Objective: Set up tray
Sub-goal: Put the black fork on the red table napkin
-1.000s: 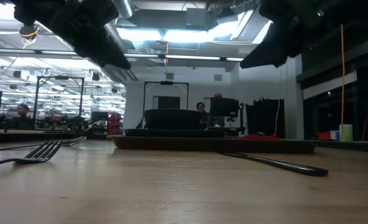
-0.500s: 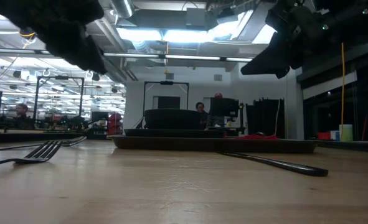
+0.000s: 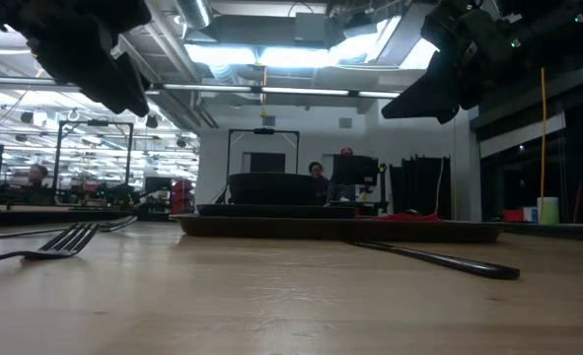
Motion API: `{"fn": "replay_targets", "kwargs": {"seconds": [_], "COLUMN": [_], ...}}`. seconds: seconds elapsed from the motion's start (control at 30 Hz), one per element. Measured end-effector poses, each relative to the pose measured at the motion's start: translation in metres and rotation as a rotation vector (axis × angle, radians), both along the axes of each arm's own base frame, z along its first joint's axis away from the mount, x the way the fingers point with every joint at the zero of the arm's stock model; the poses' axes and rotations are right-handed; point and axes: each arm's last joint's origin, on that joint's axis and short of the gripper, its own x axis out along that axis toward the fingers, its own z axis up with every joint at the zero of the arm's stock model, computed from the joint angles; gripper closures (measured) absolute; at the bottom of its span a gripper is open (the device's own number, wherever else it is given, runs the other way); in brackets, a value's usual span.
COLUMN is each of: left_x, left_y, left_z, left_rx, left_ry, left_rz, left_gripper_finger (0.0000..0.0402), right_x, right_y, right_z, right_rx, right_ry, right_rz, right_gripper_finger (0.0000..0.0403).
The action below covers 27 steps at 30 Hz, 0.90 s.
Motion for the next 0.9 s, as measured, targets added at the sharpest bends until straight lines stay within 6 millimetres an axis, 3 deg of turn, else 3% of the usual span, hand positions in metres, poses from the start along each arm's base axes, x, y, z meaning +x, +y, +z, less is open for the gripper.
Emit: {"fn": "replay_targets", "kwargs": {"seconds": [0.47,0.7,0.9], "left_x": [-0.004,-0.003,0.008], "left_y": [0.0,-0.003,-0.006], "left_z": [-0.005,-0.011,-0.034], "left_rx": [-0.126,-0.211,-0.257], "left_ry": [0.089,0.155,0.294], "left_rz": [0.046,0.03,0.045], "left_gripper_finger": [0.0193,0.0187,0.019], "right_x": [0.0,0.0,0.0], "right_y": [0.0,0.0,0.0], "right_z": [0.0,0.0,0.0], "right_rx": [0.051,0.025,0.023], "right_ry": [-0.009,-0.004,-0.004], "right_rz": [-0.021,-0.011,-0.01], "right_gripper_finger": [0.0389,0.0389,0.0389]}}
